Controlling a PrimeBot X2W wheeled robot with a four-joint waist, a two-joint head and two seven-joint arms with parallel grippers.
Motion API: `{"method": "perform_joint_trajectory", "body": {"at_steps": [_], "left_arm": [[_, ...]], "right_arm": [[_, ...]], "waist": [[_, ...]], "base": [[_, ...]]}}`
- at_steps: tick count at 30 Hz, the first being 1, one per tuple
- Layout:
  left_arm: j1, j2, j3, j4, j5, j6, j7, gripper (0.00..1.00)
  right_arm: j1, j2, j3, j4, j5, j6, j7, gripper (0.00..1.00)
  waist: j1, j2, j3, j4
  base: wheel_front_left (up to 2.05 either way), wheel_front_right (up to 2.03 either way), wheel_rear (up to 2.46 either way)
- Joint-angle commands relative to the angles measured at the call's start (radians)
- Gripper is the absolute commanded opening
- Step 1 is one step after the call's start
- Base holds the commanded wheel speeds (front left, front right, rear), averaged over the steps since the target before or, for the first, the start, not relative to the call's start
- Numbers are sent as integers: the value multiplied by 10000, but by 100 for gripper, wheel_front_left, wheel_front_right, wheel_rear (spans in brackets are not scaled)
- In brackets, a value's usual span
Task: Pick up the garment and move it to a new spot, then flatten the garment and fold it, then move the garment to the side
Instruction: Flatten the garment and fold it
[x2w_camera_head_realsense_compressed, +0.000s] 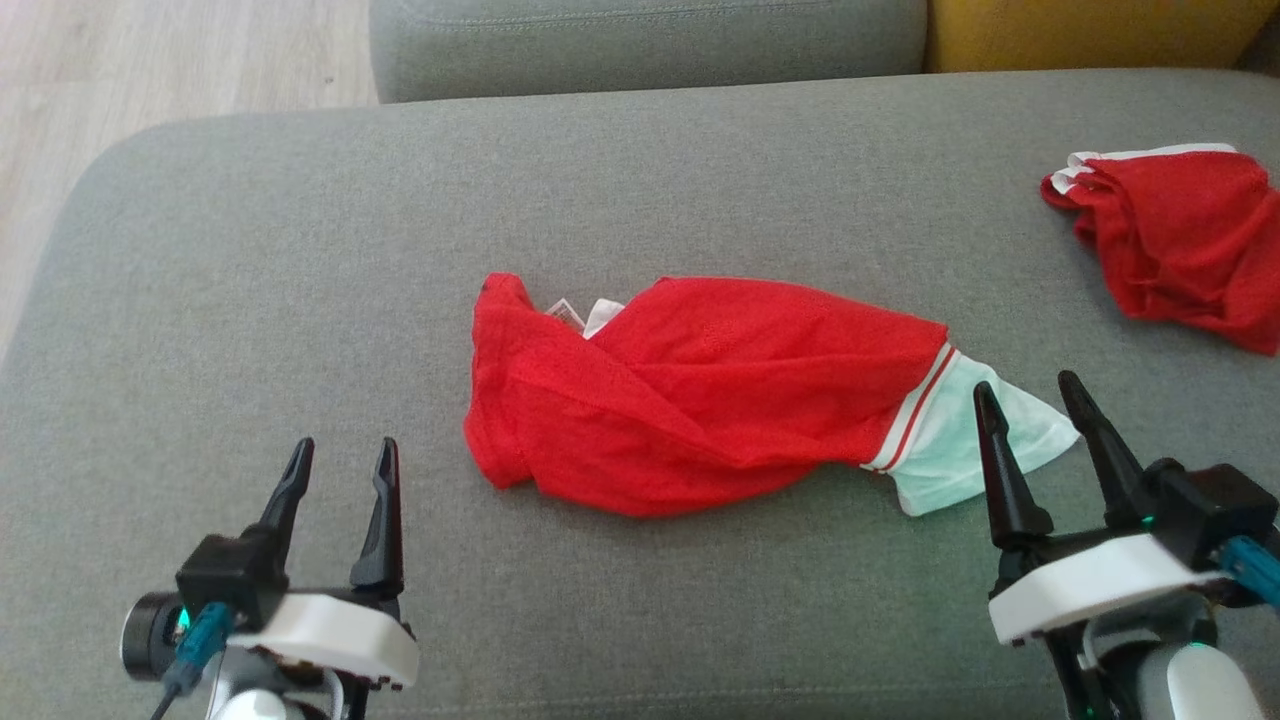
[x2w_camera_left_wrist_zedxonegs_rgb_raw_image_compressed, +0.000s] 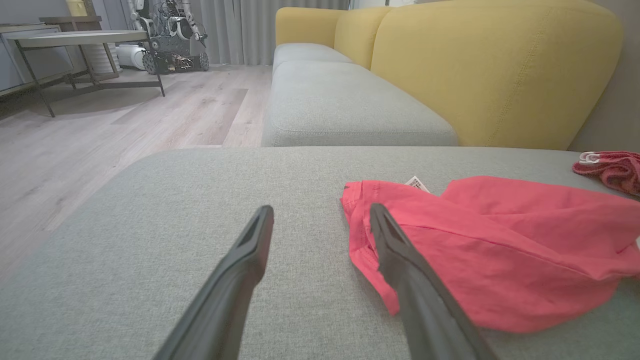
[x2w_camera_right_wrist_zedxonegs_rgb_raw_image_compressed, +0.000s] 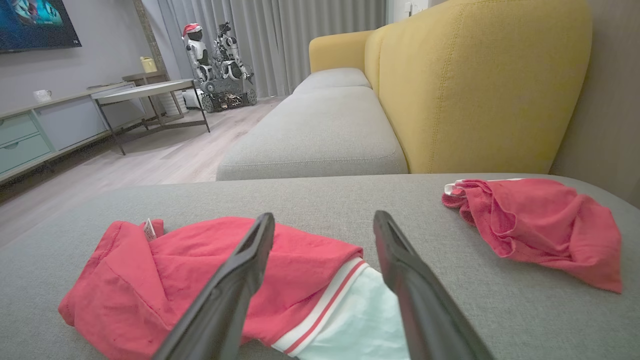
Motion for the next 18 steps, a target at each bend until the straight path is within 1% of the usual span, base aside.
{"method": "perform_joint_trajectory", "body": {"at_steps": [1, 12, 15, 18], "left_arm": [[-323, 198, 340, -336, -64, 45, -5, 100], [-614, 255, 252, -271, -128, -93, -7, 100], [-1104, 241, 100, -127, -213, -408, 111, 100], [-1889, 107, -159, 198, -398, -865, 472, 100]], "right_arm": [[-195, -54, 265, -423, 3, -7, 5, 100], [-270, -54, 222, -444, 50, -7, -2, 100], [-329, -54, 195, -497, 66, -7, -2, 100], [-471, -54, 257, -540, 102, -7, 4, 100]], "waist": [[0, -1, 21, 6], [0, -1, 158, 44], [0, -1, 320, 75], [0, -1, 573, 56]], "base": [[0, 0, 0], [0, 0, 0], [0, 0, 0], [0, 0, 0]]}}
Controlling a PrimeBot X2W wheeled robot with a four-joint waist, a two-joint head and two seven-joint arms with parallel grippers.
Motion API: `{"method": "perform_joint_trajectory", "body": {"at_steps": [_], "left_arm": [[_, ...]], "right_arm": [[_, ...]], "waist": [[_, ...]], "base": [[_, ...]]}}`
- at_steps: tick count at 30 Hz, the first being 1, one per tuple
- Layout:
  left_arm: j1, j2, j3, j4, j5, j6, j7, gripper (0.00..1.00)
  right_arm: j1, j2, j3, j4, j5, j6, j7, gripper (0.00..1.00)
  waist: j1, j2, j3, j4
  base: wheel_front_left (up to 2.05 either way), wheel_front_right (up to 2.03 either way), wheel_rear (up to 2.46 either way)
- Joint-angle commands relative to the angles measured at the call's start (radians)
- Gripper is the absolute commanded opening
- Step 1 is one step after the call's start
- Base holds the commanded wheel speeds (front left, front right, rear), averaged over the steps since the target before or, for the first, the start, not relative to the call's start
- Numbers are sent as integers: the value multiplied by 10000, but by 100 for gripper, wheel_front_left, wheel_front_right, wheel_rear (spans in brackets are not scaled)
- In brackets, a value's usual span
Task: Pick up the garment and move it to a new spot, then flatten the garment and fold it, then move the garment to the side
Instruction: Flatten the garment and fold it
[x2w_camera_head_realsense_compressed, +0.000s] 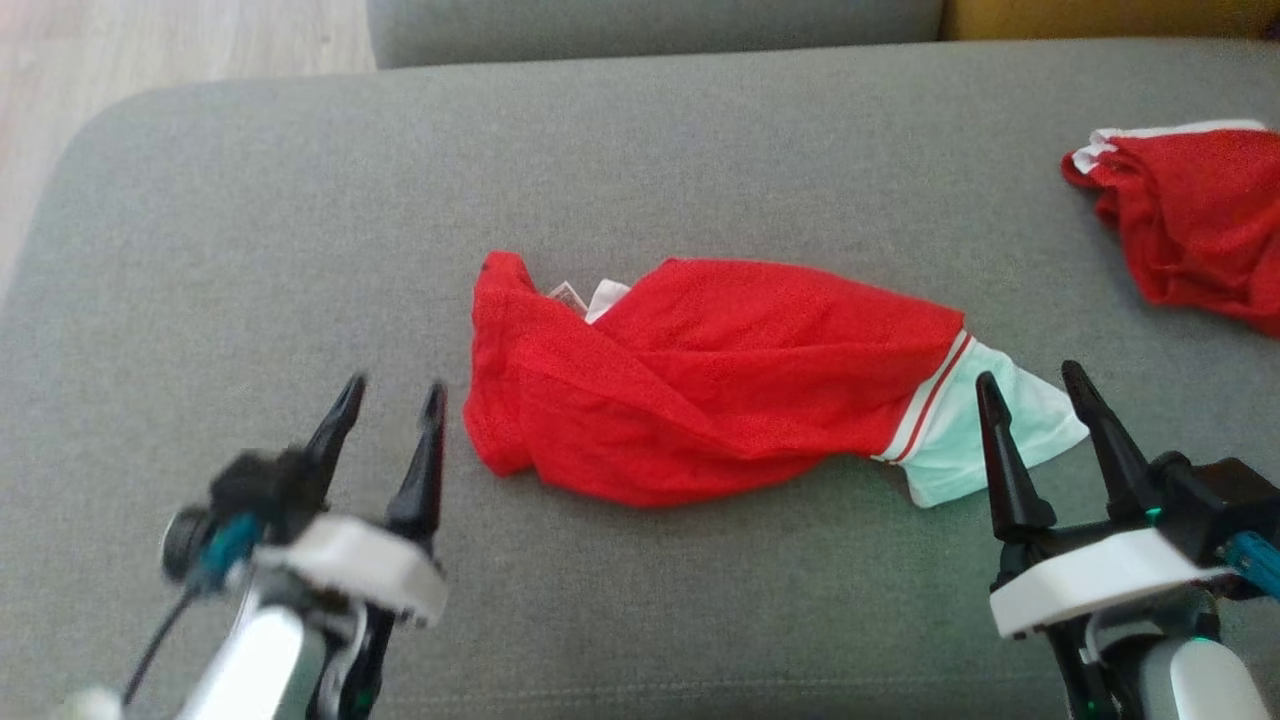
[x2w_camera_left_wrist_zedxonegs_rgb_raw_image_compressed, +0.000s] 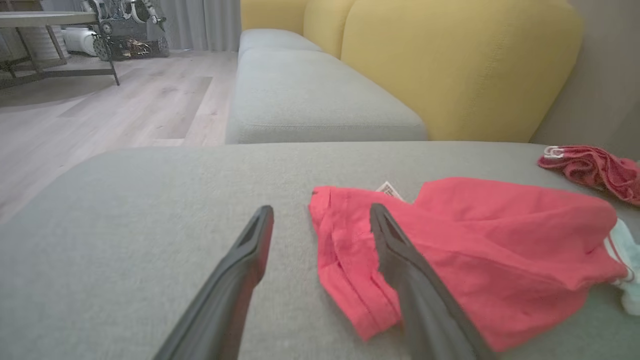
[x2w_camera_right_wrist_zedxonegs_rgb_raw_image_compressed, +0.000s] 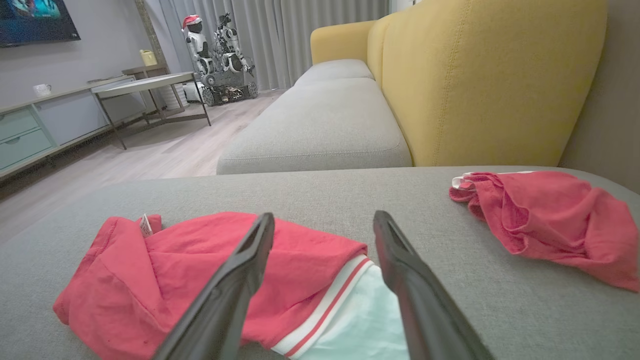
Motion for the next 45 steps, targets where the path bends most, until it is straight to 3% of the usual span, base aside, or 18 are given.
{"method": "perform_joint_trajectory", "body": {"at_steps": [1, 6, 11, 23, 24, 25, 26, 27, 36, 45], "left_arm": [[-884, 50, 278, -116, -129, -164, 134, 100], [-2065, -297, 148, 1398, -1062, -1105, 987, 100], [-2821, -448, 214, 3155, -1692, -1756, 1335, 100], [-3628, -616, 23, 5021, -2147, -2393, 949, 100], [-3685, -625, 1, 5111, -2197, -2428, 917, 80], [-3740, -620, -41, 5187, -2229, -2462, 883, 33], [-3740, -620, -41, 5187, -2229, -2462, 883, 33], [-3793, -608, -85, 5238, -2246, -2490, 815, 0], [-3847, -396, -315, 5230, -2018, -2525, 97, 0], [-3288, -232, -376, 4014, -1928, -2226, -96, 0]], "right_arm": [[-454, -54, 290, -386, 74, -7, -1, 100], [-676, -54, 455, -319, 137, -7, -23, 100], [-803, -54, 496, -192, 213, -7, -118, 100], [-914, -54, 440, -68, 331, -7, -276, 100], [-934, -54, 448, -63, 340, -7, -281, 100], [-955, -54, 457, -58, 340, -7, -286, 100], [-955, -54, 457, -58, 340, -7, -286, 100], [-973, -54, 463, -50, 336, -7, -290, 100], [-924, -54, -31, 323, 205, -7, -92, 100], [-1397, -303, -1096, 2166, -366, -7, 629, 100]], "waist": [[0, 0, 178, -31], [0, 0, 557, -272], [0, 0, 760, -542], [0, 0, 1003, -707], [0, 0, 1021, -712], [0, 0, 1036, -719], [0, 0, 1036, -719], [0, 0, 1047, -726], [0, 0, 1012, -694], [0, 0, 1135, -335]], "base": [[0, 0, 0], [0, 0, 0], [0, 0, 0], [0, 0, 0], [0, 0, 0], [0, 0, 0], [0, 0, 0], [0, 0, 0], [0, 0, 0], [0, 0, 0]]}}
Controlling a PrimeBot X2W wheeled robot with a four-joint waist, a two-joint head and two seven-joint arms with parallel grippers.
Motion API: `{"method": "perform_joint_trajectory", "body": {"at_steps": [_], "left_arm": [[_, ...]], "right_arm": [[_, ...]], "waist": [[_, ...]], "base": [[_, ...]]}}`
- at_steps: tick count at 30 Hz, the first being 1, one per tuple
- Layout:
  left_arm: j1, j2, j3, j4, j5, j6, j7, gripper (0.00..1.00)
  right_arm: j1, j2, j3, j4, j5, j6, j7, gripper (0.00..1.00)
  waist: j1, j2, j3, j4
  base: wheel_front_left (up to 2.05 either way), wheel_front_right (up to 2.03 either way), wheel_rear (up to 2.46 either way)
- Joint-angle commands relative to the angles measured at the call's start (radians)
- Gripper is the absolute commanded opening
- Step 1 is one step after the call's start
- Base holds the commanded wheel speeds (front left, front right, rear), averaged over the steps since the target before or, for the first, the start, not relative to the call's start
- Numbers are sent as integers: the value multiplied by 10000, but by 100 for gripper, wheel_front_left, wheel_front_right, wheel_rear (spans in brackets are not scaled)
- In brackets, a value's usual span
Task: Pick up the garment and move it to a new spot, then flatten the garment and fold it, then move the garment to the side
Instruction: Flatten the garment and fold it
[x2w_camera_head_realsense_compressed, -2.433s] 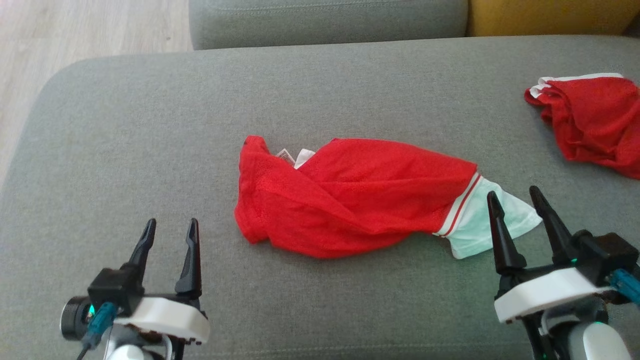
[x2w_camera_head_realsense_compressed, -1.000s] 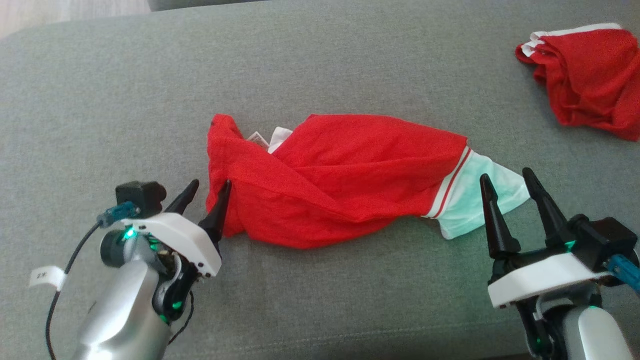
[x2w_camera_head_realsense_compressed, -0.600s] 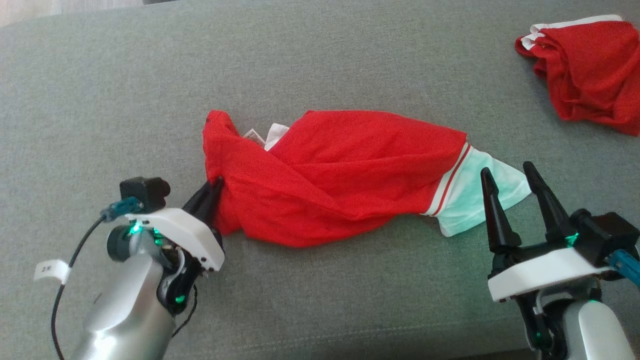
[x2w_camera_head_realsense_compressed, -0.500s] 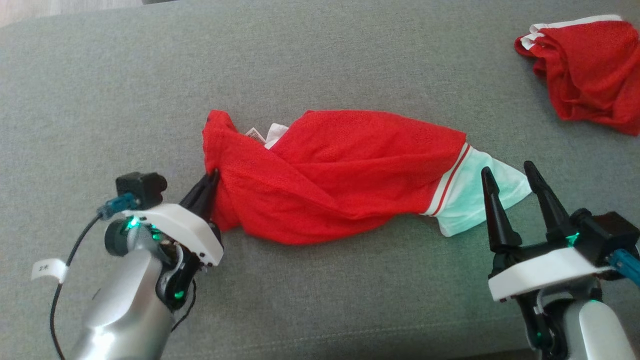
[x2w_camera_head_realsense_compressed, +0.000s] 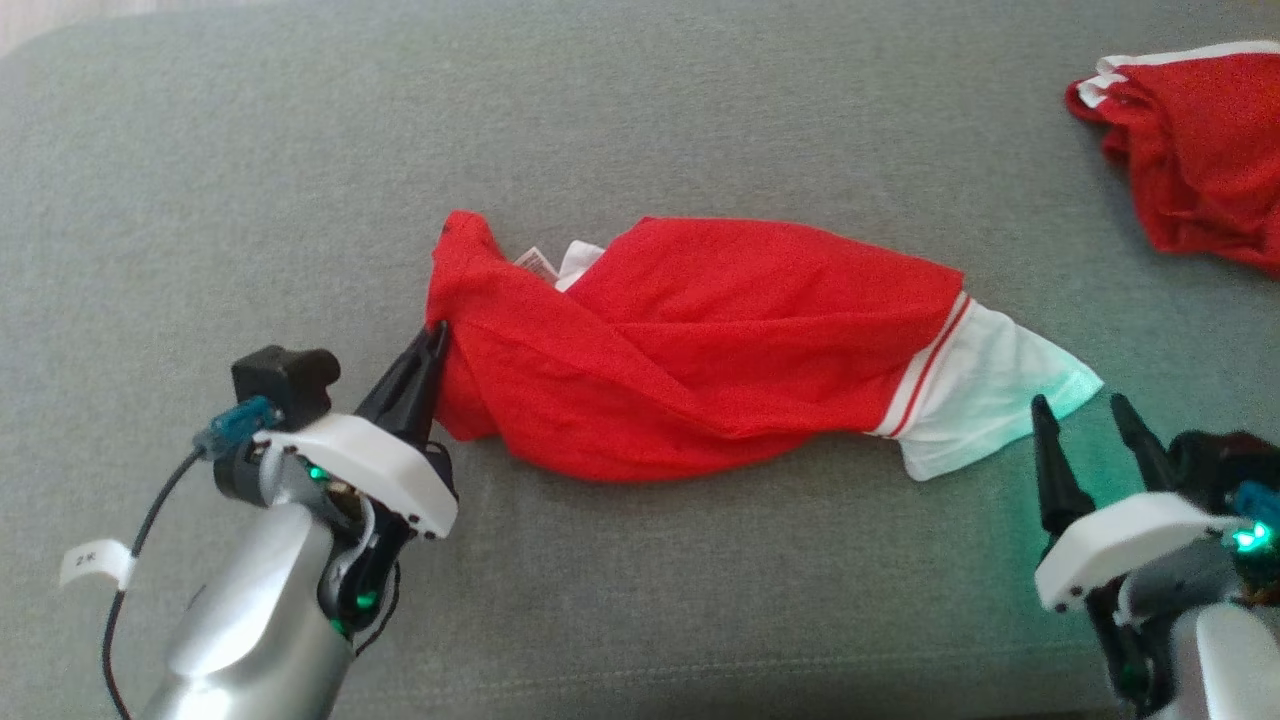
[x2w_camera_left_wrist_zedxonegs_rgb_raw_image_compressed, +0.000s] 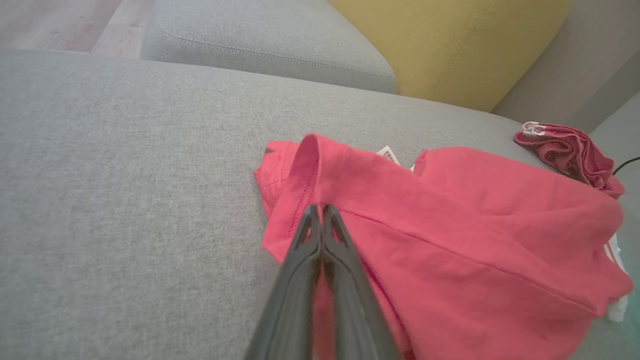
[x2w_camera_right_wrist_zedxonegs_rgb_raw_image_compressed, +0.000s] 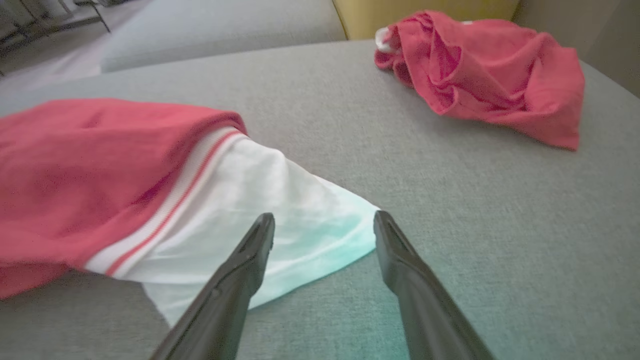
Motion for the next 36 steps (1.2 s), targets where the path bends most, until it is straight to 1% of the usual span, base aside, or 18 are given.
{"method": "perform_joint_trajectory", "body": {"at_steps": [1, 3, 8, 12, 18, 19, 20, 21, 26, 29, 32, 36], "left_arm": [[-99, 330, 336, -441, 102, 75, -41, 0], [-42, 343, 290, -689, 119, 115, -1, 0], [41, 394, 245, -1168, 138, 228, 52, 0], [102, 440, 220, -1438, 150, 295, 48, 0], [181, 547, 169, -1781, 170, 352, 44, 0], [193, 572, 171, -1831, 161, 345, 35, 0], [209, 603, 178, -1880, 149, 338, 29, 0], [227, 633, 181, -1926, 138, 333, 29, 0], [327, 769, 228, -2152, 72, 327, 26, 0], [424, 902, 292, -2448, 48, 363, 1, 0], [567, 1086, 348, -2856, 54, 449, 51, 0], [752, 1382, 441, -3617, 73, 604, 214, 0]], "right_arm": [[-582, -288, 107, -79, -126, -7, 171, 100], [-832, -322, -10, 229, -127, -7, 369, 100], [-1247, -362, -544, 893, -406, -7, 1327, 100], [-1444, -275, -950, 1130, -553, -7, 2037, 100], [-1726, -195, -1263, 1458, -400, -7, 2714, 100], [-1763, -188, -1263, 1480, -319, -7, 2721, 92], [-1798, -193, -1260, 1505, -273, -7, 2709, 42], [-1823, -201, -1267, 1536, -224, -7, 2689, 0], [-1917, -213, -1340, 1438, 69, -7, 2239, 0], [-1923, -213, -1472, 1060, 290, -7, 1740, 0], [-1887, -173, -1544, 331, 519, -7, 1277, 0], [-1870, -101, -1509, -946, 797, -7, 978, 0]], "waist": [[0, 0, 83, 118], [0, 0, 140, 232], [0, 0, 288, 413], [0, 0, 373, 463], [0, 0, 471, 507], [0, 0, 482, 512], [0, 0, 493, 514], [0, 0, 500, 523], [0, 0, 472, 557], [0, 0, 370, 575], [0, 0, 184, 547], [0, 0, -58, 473]], "base": [[0, 0, 0], [0, 0, 0], [0, 0, 0], [0, 0, 0], [0, 0, 0], [0, 0, 0], [0, 0, 0], [0, 0, 0], [0, 0, 0], [0, 0, 0], [0, 0, 0], [0, 0, 0]]}}
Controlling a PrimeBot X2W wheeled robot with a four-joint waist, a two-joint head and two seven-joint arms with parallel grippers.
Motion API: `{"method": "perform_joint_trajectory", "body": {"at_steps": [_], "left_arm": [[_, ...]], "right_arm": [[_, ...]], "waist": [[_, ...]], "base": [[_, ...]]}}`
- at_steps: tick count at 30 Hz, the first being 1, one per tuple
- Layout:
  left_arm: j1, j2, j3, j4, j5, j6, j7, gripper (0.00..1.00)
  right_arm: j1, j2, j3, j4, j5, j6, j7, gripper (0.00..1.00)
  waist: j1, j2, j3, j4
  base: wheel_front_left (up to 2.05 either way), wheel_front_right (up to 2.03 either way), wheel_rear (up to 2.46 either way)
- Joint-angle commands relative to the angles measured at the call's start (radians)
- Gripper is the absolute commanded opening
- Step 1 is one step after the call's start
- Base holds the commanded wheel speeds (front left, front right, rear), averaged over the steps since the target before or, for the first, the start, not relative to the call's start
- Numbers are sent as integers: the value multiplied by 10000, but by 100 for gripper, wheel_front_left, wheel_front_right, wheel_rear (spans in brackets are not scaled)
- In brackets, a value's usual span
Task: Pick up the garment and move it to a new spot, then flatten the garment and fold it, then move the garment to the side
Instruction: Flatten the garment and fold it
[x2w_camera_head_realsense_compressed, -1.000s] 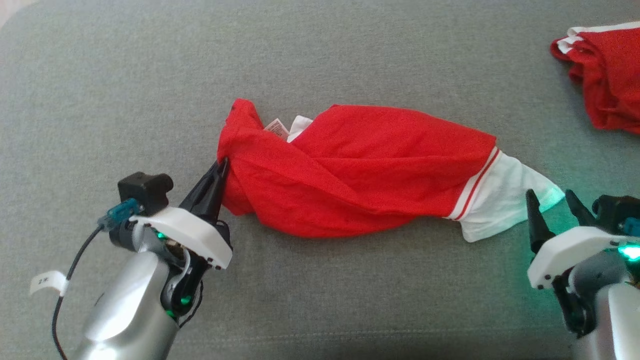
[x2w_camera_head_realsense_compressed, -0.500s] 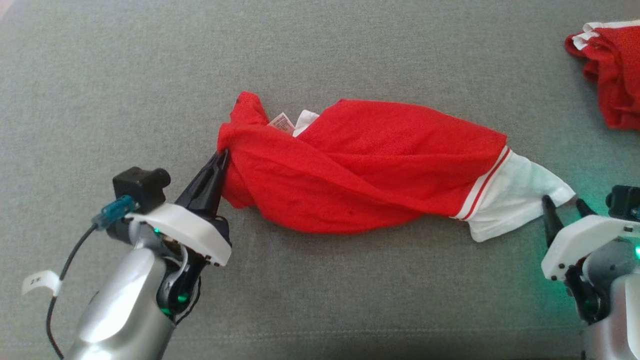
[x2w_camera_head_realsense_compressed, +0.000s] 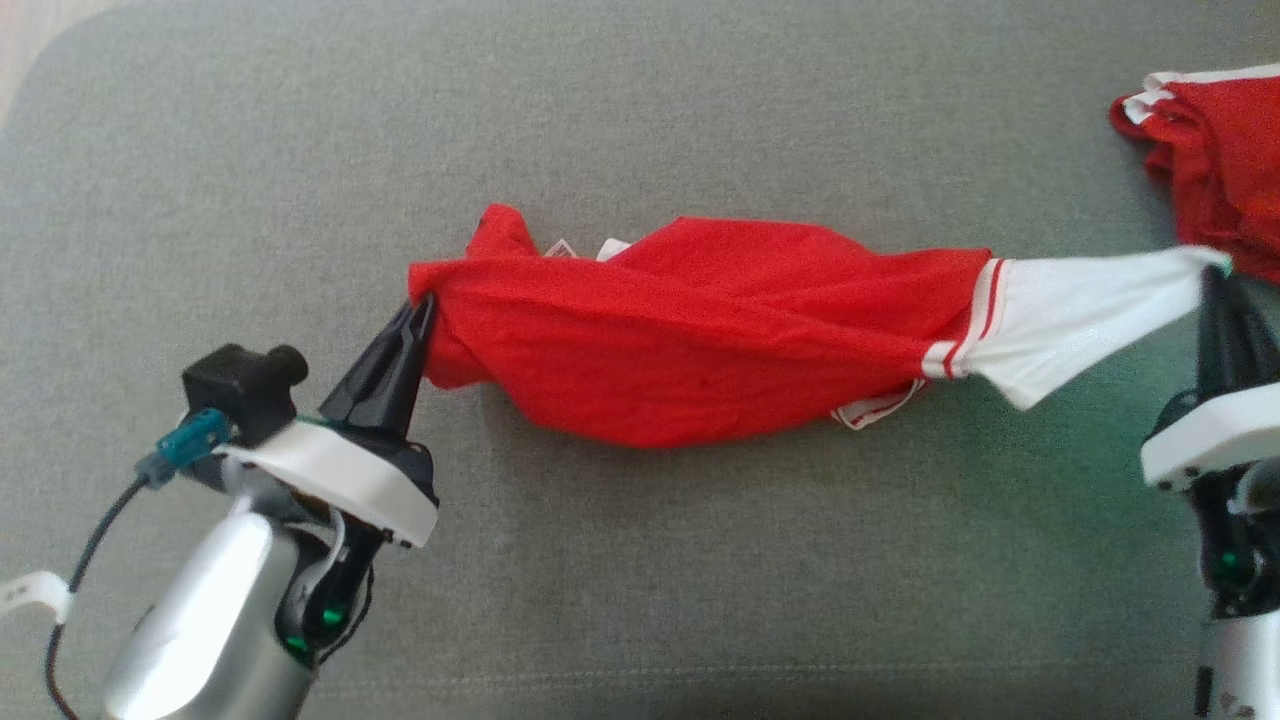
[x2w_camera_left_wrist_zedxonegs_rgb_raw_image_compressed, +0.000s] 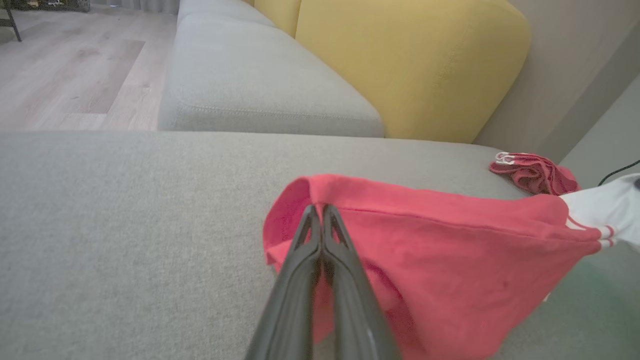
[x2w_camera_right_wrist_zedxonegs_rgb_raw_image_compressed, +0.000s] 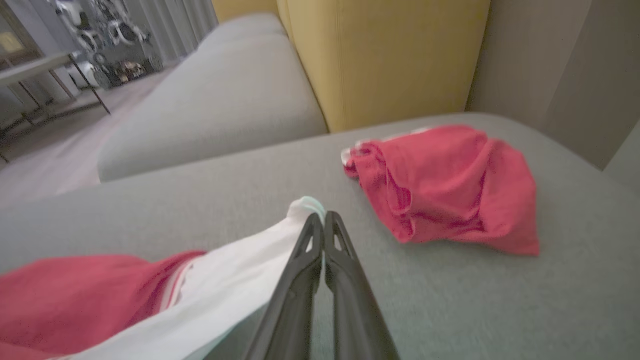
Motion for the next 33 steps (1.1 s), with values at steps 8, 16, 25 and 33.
{"method": "perform_joint_trajectory", "body": {"at_steps": [8, 16, 25, 33], "left_arm": [[-238, 851, 673, -1793, 167, 363, 405, 0], [-557, 1386, 1116, -3297, 370, 735, 673, 0], [-950, 1764, 1473, -5002, 602, 1188, 1142, 0], [-1566, 1479, 1431, -4651, 250, 1005, 1138, 0]], "right_arm": [[-699, -136, 213, -2543, 144, -7, -173, 0], [-1797, -596, 123, -4267, 201, -7, -67, 0], [-2705, -1112, 35, -4667, 451, -7, 263, 0], [-3339, -1172, 233, -3741, 951, -7, 293, 0]], "waist": [[0, 0, -573, -80], [0, 0, -1127, -88], [0, 0, -1536, -68], [0, 0, -1188, -82]], "base": [[0, 0, 0], [0, 0, 0], [0, 0, 0], [0, 0, 0]]}}
